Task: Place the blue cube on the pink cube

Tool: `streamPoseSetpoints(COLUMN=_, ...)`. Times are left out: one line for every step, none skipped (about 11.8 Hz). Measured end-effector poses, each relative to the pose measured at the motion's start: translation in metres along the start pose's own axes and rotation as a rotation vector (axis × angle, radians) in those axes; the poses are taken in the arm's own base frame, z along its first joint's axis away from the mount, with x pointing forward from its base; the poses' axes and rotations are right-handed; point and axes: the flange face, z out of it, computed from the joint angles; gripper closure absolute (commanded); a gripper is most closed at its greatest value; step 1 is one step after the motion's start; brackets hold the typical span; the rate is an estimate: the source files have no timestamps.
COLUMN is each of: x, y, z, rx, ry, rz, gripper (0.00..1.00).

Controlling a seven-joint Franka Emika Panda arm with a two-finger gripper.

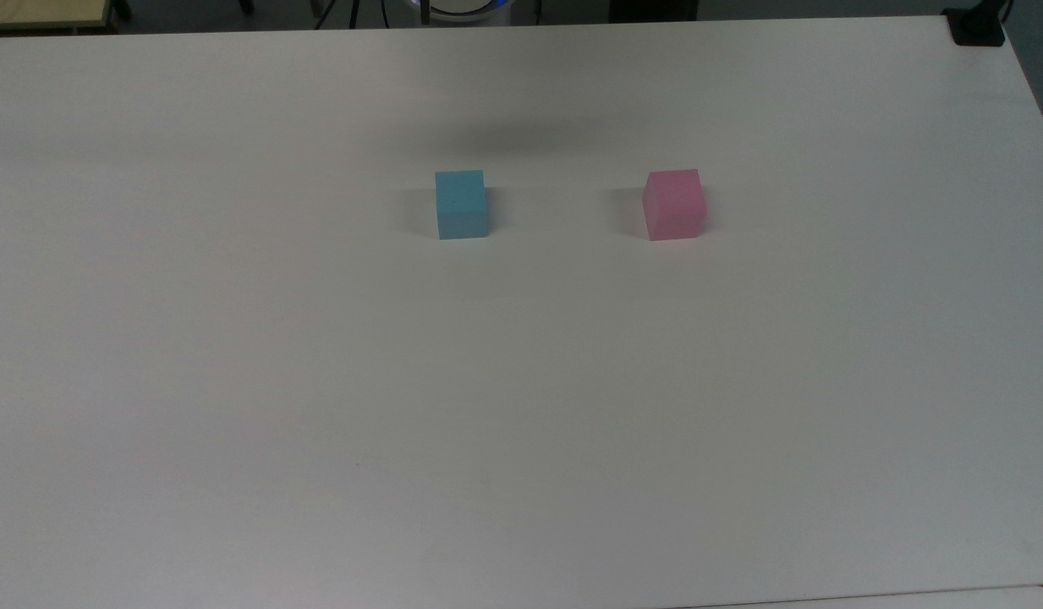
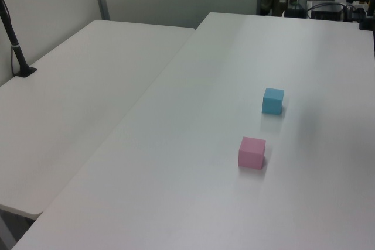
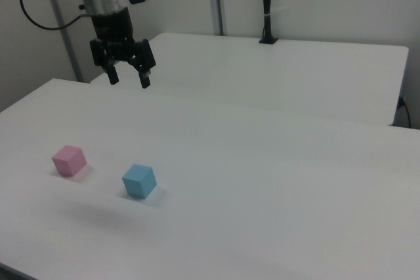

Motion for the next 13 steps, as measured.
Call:
streamPoseSetpoints(x=-0.0002, y=0.0013, z=-0.0002, rx=0.0, ry=0.0, rz=0.004, gripper=0.0)
streamPoseSetpoints(x=-0.0004, y=0.0029, z=-0.0004, rx=0.0, ry=0.001, rz=0.007, gripper=0.0)
streamPoseSetpoints(x=-0.001, y=0.0035, z=-0.0014, rx=0.0, ry=0.003, rz=0.008, gripper=0.0)
streamPoseSetpoints(x=-0.0023, y=0.0036, z=-0.0036, rx=0.0, ry=0.007, rz=0.008, gripper=0.0)
streamPoseSetpoints(x=-0.0035, y=0.0038, z=-0.0048, rx=0.0, ry=0.006, rz=0.009, gripper=0.0)
streamPoseSetpoints(x=-0.0053, y=0.0041, z=-0.0052, rx=0.0, ry=-0.001, rz=0.01, gripper=0.0)
streamPoseSetpoints(x=-0.0066, y=0.0045, z=-0.0056, rx=0.0, ry=-0.006, rz=0.011, gripper=0.0)
streamPoseSetpoints(x=-0.0075, y=0.005, z=-0.006, rx=0.0, ry=-0.008, rz=0.012, gripper=0.0)
streamPoseSetpoints(x=-0.0078, y=0.005, z=-0.0062, rx=0.0, ry=-0.009, rz=0.012, gripper=0.0)
streamPoseSetpoints(x=-0.0079, y=0.005, z=-0.0061, rx=0.0, ry=-0.01, rz=0.012, gripper=0.0)
streamPoseSetpoints(x=-0.0079, y=0.0051, z=-0.0062, rx=0.0, ry=-0.01, rz=0.012, gripper=0.0)
streamPoseSetpoints(x=-0.008, y=0.0058, z=-0.0065, rx=0.0, ry=-0.009, rz=0.013, gripper=0.0)
streamPoseSetpoints(x=-0.0082, y=0.0072, z=-0.0068, rx=0.0, ry=-0.008, rz=0.016, gripper=0.0)
